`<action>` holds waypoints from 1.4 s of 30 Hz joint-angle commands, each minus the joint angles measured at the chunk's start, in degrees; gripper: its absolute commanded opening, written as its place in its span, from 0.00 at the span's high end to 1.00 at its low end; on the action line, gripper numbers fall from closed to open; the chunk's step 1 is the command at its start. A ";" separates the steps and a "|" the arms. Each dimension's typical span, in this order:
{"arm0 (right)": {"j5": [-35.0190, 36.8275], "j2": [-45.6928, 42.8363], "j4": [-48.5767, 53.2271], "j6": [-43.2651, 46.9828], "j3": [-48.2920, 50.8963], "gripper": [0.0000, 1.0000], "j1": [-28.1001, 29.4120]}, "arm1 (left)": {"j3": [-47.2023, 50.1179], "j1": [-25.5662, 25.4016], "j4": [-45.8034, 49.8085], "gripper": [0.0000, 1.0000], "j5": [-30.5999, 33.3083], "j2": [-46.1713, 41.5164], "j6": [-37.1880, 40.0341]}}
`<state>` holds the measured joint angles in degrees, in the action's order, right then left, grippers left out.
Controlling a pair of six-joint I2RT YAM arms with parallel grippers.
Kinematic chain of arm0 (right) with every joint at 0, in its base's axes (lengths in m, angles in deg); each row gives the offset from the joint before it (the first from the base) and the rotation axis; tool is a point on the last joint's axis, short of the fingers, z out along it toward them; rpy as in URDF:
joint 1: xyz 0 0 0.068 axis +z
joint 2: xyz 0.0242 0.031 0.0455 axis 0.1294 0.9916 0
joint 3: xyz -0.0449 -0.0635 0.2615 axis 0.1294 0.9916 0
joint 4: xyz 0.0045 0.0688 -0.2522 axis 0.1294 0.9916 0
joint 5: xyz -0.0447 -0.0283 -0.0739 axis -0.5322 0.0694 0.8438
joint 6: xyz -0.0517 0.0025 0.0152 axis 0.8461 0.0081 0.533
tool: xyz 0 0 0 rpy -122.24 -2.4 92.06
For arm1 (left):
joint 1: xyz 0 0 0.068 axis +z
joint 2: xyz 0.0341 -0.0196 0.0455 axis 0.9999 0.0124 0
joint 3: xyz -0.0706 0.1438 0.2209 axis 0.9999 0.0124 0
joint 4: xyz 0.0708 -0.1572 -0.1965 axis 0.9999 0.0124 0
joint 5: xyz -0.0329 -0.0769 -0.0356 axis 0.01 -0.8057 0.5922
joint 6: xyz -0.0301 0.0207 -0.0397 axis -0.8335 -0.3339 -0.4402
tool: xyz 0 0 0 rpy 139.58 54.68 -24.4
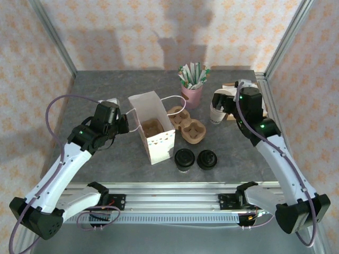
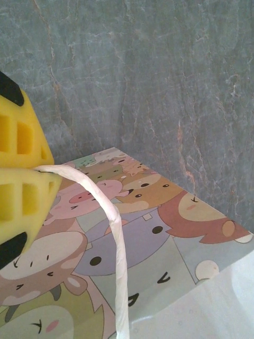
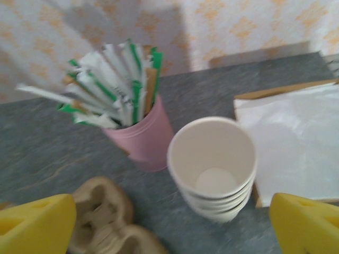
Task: Pack the takeout coffee
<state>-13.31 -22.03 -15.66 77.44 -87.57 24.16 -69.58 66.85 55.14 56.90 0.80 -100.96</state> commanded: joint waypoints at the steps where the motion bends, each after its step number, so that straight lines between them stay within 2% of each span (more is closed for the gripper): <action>1: -9.63 -1.03 15.30 -1.51 -2.86 0.10 0.64 | -2.05 0.38 -0.29 1.00 -0.06 0.07 -0.22; 3: -11.61 -2.15 18.38 -1.41 -3.21 0.14 2.62 | -2.29 0.43 -0.19 1.00 -0.08 0.07 -0.17; 5: -10.26 -3.68 20.86 -1.12 -2.86 0.14 6.69 | -2.49 0.44 -0.21 1.00 -0.11 0.14 -0.31; 11: -4.61 -5.01 26.43 -1.23 -0.24 0.15 22.75 | -3.19 0.39 0.32 1.00 0.73 0.16 -0.49; 16: -3.91 -5.21 24.14 -2.87 4.25 0.16 33.37 | -3.57 0.45 0.59 1.00 2.17 0.81 -0.48; 19: -1.36 -3.70 23.67 -3.89 5.13 0.16 37.78 | -4.31 0.44 0.90 1.00 2.27 1.38 -0.57; 24: -1.06 -1.98 21.19 -6.25 7.06 0.14 40.33 | -4.81 0.46 0.58 1.00 2.92 2.16 -0.66; 30: -2.20 -0.33 17.84 -7.81 10.04 0.12 40.48 | -4.95 0.51 0.68 1.00 3.33 2.54 -0.84; 42: -0.04 6.19 14.55 -6.98 10.72 0.14 41.14 | -5.21 0.49 0.68 1.00 2.49 2.89 -1.01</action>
<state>-15.37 -17.48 0.43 70.42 -76.97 64.77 -73.01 66.85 55.23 58.45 3.38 -100.98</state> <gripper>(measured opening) 0.863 0.045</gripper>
